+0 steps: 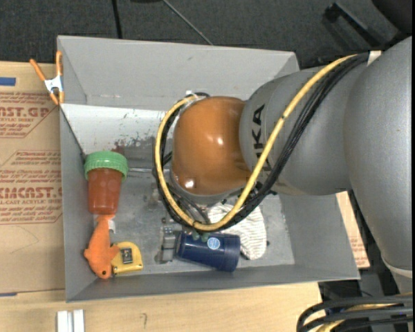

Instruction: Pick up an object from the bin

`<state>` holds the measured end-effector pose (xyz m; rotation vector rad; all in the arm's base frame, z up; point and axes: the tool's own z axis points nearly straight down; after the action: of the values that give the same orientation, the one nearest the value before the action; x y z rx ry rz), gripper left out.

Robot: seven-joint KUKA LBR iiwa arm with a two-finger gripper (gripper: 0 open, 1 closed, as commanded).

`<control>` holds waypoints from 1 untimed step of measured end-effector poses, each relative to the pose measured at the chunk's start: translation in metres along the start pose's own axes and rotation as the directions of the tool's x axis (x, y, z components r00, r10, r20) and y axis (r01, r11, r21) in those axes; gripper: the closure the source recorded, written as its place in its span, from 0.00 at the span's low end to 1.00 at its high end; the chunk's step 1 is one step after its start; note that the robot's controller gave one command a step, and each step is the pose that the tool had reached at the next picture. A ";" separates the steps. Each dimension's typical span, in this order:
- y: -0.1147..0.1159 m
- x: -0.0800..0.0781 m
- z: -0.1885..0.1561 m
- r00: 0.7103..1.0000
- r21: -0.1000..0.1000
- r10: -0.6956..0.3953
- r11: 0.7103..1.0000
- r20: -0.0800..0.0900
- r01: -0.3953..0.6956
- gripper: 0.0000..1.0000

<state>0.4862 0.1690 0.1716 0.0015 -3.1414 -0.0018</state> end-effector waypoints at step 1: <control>0.031 0.002 0.057 0.995 0.000 -0.099 0.995 0.004 0.099 0.00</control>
Offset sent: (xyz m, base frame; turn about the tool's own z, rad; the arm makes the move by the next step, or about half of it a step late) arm -0.0004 0.0600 -0.0214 -0.4121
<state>0.4841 0.2002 0.1146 0.1574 -3.1417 -0.0020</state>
